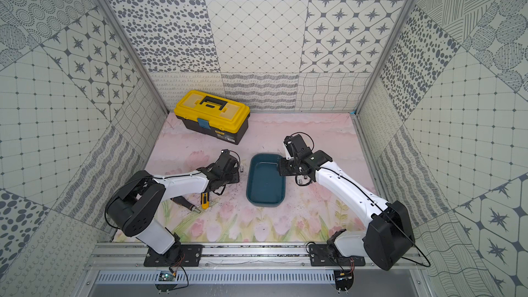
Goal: Take out the socket from the storage box
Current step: Place the socket head at the center of the board.
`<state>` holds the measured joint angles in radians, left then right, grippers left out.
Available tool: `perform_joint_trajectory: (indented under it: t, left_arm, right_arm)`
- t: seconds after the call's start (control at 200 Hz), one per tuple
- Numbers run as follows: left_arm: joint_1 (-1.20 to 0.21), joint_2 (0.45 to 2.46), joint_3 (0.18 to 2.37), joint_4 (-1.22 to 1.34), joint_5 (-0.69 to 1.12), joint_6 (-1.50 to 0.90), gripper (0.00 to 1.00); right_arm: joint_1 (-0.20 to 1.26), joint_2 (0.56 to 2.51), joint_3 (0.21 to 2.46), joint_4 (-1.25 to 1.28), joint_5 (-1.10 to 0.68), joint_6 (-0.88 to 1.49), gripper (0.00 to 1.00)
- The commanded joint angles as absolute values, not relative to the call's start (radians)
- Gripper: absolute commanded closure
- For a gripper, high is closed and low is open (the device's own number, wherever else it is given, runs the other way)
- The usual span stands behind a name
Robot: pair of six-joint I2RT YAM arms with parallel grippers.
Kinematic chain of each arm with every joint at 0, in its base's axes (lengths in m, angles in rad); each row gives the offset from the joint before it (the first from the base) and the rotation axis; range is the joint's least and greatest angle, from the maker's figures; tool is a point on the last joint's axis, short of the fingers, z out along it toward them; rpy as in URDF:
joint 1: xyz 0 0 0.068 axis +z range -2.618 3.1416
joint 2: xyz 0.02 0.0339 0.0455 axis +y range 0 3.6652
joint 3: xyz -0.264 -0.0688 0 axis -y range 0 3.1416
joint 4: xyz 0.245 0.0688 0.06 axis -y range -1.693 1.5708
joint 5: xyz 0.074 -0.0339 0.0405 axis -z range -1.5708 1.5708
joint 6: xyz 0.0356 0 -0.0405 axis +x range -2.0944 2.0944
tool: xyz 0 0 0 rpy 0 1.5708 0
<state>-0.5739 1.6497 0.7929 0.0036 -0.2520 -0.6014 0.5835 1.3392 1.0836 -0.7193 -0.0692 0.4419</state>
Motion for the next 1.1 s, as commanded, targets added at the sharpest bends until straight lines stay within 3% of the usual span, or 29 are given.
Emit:
perform_joint_trajectory:
  t: [0.0,0.685,1.096]
  left_arm:
    - [-0.566,1.628,0.801,0.031,-0.241,-0.606,0.68]
    - [-0.561,1.444,0.836,-0.095,-0.235,-0.586,0.66]
    - [-0.550,1.299,0.812,-0.163,-0.216,-0.584,0.51]
  right_arm:
    - [0.591,1.356,1.115,-0.683,-0.059,0.454,0.58]
    - [0.641,1.462,1.182,-0.646,-0.045,0.466,0.59]
    - [0.699,1.674,1.307,-0.704,0.140,0.524,0.58]
